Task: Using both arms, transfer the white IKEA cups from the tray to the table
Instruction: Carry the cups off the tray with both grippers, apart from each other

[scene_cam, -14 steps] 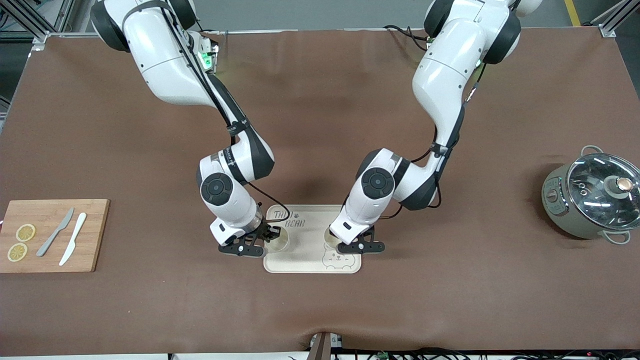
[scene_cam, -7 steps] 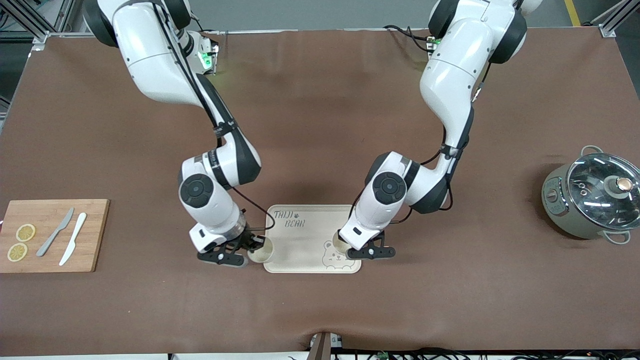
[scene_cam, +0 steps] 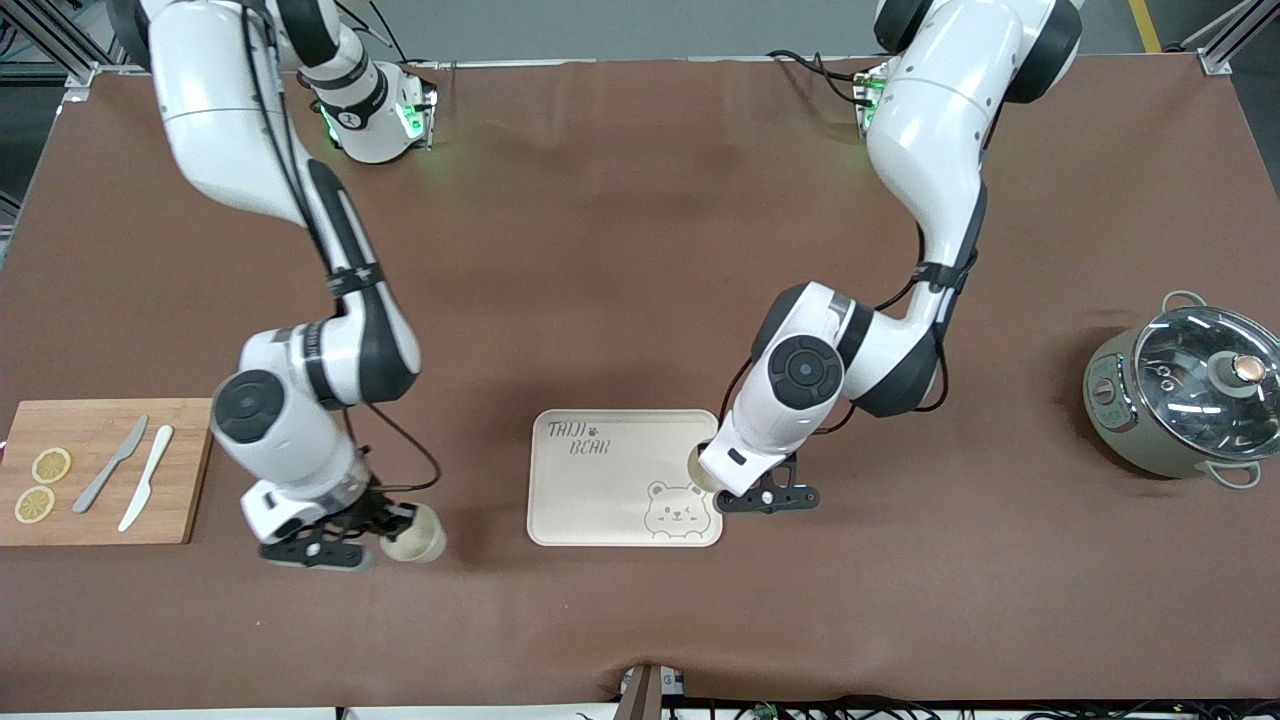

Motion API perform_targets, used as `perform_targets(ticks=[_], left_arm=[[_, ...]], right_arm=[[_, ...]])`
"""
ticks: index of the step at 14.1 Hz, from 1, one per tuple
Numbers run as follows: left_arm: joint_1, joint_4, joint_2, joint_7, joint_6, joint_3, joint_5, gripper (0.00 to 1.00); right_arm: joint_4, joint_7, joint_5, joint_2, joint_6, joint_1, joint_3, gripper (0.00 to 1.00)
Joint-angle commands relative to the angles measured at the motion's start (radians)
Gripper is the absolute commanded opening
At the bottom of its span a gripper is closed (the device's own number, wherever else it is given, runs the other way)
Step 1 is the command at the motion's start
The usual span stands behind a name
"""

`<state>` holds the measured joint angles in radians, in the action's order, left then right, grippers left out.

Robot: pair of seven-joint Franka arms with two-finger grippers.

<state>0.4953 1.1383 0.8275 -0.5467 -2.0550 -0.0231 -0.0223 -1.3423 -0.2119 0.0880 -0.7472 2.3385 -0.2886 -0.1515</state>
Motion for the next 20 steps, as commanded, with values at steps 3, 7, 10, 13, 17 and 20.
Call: perform_targets(ticks=[3,7,10,13,17,20], left_arm=[[-0.053,0.415,-0.353,0.143,-0.003,-0.004,0.010,0.00],[-0.112,0.824,-0.624,0.279,-0.215,-0.009,0.009,0.00],[-0.139,1.012,-0.778,0.367,-0.243,-0.011,0.009,0.00],[-0.162,1.180,-0.870,0.436,-0.347,-0.011,0.009,0.00],[-0.207,1.401,-0.869,0.474,-0.670,-0.012,0.009,0.00],[-0.254,1.442,-0.864,0.539,-0.682,-0.012,0.009,0.00]], right_arm=[[-0.011,0.182,0.001,0.023,-0.016,0.110,0.021,0.00],[-0.018,0.337,0.019,0.016,-0.016,0.201,0.024,0.00],[-0.028,0.449,0.048,0.011,-0.015,0.267,0.026,0.00],[-0.043,0.538,0.128,-0.006,-0.016,0.313,0.026,0.00],[-0.071,0.569,0.131,-0.026,-0.037,0.318,0.024,0.00],[-0.071,0.568,0.131,-0.041,-0.063,0.315,0.024,0.00]])
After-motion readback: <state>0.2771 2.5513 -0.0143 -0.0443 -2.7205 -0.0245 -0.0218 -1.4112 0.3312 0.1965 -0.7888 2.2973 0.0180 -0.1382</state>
